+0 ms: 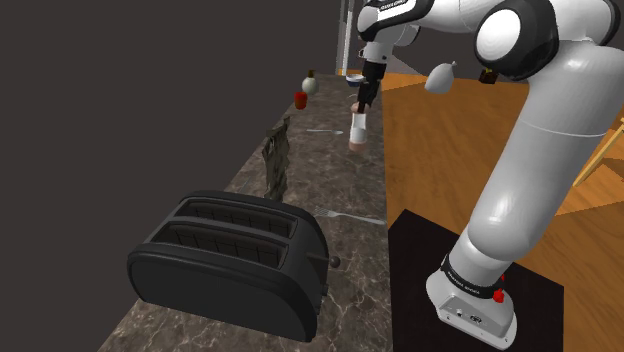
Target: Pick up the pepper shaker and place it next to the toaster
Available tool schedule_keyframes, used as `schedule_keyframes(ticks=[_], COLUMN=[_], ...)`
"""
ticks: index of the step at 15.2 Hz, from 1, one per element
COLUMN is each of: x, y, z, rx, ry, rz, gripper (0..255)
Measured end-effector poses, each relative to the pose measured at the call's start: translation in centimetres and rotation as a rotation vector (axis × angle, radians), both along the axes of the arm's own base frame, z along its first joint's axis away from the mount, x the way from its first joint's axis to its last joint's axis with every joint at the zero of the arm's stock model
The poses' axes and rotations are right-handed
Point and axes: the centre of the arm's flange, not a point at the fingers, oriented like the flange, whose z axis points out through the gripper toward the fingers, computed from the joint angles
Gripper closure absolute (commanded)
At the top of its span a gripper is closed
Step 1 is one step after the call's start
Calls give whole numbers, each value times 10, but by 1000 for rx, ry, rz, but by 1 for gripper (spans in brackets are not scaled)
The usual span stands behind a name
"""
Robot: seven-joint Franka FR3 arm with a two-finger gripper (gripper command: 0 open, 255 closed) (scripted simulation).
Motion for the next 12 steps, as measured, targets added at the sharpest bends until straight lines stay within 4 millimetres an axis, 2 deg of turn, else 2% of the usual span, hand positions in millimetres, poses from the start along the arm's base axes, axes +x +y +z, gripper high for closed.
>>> schedule_keyframes(ticks=[12], x=[0], y=[0], z=[64], rx=[0], ry=[0], rz=[0], gripper=[255])
